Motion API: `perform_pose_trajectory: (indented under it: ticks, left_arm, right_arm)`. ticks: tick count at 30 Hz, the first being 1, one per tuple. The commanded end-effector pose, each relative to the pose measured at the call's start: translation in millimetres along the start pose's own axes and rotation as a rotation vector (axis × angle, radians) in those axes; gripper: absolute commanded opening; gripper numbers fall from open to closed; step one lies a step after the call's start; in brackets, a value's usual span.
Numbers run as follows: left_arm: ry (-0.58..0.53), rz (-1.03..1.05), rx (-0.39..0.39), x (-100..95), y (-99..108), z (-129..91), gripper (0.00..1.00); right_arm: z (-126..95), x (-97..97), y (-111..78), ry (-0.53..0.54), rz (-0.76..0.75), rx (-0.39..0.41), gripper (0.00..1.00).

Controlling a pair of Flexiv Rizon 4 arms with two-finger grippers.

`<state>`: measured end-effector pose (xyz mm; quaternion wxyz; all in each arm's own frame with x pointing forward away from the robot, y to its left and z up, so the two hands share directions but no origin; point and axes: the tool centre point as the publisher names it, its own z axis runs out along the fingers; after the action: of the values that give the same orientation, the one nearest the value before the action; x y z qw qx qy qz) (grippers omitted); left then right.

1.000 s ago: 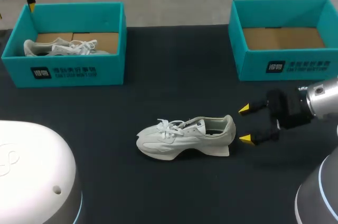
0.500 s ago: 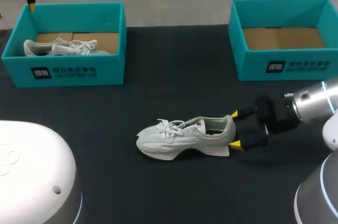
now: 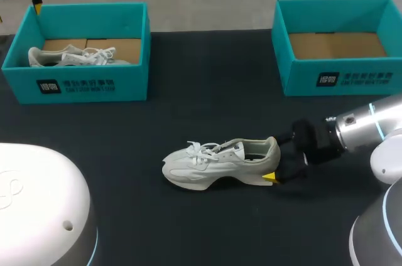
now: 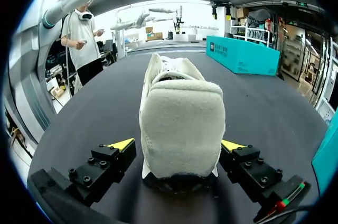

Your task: Take the shoe out of the shoebox, open the shoe tongue, remove and reinsert the insole, then place the shoe into the shoebox

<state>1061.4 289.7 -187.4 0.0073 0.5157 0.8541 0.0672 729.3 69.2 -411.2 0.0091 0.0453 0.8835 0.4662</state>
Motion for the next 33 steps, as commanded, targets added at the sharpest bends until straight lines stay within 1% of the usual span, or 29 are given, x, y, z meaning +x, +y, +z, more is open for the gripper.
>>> perform_pose_trajectory:
  ticks: [1,6,12,13,14,15,16,33]
  left_arm:
    - [0.002,0.000,-0.001,0.1,-0.3,-0.2,1.00]
    - [0.002,0.000,-0.001,0.1,-0.3,-0.2,1.00]
    - [0.002,0.000,-0.001,0.1,-0.3,-0.2,1.00]
    - [0.002,0.000,-0.001,0.1,-0.3,-0.2,1.00]
    - [0.002,0.000,-0.001,0.1,-0.3,-0.2,1.00]
    - [0.002,0.000,-0.001,0.1,-0.3,-0.2,1.00]
    - [0.002,0.000,-0.001,0.1,-0.3,-0.2,1.00]
    - [0.002,0.000,-0.001,0.1,-0.3,-0.2,1.00]
  right_arm:
    - [12.0,-4.7,0.1,0.002,0.001,0.000,1.00]
    - [21.0,-6.3,-2.5,0.018,0.002,0.007,1.00]
    - [26.5,-7.5,-3.2,0.024,-0.001,0.017,1.00]
    - [27.6,-7.8,-4.1,0.024,0.000,0.019,0.64]
    - [28.1,-7.8,-4.7,0.023,0.000,0.020,0.38]
    - [29.0,-7.5,-5.5,0.023,0.002,0.023,0.14]
    - [30.1,-7.0,-6.3,0.031,0.004,0.025,0.00]
    - [31.1,-5.2,-6.9,0.038,0.010,0.025,0.00]
